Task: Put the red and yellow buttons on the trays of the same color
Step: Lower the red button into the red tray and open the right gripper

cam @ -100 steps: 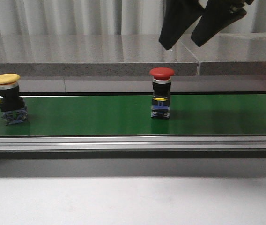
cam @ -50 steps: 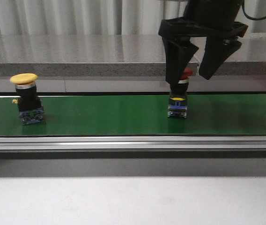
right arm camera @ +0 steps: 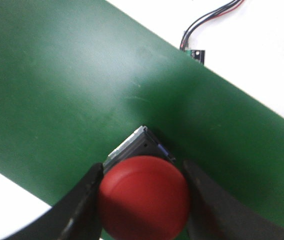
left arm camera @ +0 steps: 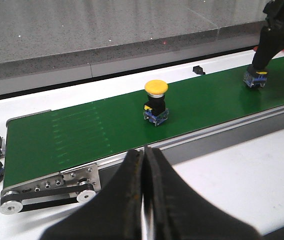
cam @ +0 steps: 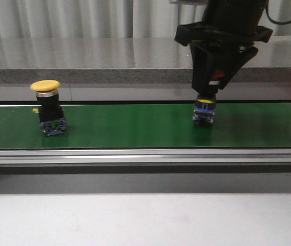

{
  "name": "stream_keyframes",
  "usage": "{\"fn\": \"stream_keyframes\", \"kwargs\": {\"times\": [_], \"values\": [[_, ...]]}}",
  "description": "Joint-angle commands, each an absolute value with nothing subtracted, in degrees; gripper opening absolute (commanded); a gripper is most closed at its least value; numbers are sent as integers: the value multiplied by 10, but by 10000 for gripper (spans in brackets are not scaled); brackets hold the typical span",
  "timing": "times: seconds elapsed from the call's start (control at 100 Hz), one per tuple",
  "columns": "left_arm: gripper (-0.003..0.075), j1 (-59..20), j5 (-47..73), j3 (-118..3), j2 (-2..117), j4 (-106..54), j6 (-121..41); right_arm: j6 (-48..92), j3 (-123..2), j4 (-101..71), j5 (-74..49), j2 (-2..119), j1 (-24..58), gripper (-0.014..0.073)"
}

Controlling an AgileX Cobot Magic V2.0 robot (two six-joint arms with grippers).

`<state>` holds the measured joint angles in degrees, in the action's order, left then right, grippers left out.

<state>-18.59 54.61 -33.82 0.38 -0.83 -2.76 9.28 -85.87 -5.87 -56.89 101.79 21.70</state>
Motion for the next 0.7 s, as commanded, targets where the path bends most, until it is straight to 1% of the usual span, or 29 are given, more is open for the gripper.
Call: {"fn": "stream_keyframes", "kwargs": {"times": [0.0, 0.14, 0.32, 0.5, 0.69], "values": [[-21, -192, 505, -351, 14, -14, -22, 81, -878, -53, -552, 960, 200, 1], [-21, -192, 505, -351, 14, -14, -22, 72, -878, -41, -559, 919, 143, 1], [-21, -192, 505, -351, 14, -14, -22, 64, -878, -24, -561, 887, 34, 1], [-21, -192, 505, -351, 14, -14, -22, 61, -878, -24, -564, 895, -73, 1], [-21, -192, 505, -351, 14, -14, -22, 36, -878, -24, -546, 922, -162, 1]]}}
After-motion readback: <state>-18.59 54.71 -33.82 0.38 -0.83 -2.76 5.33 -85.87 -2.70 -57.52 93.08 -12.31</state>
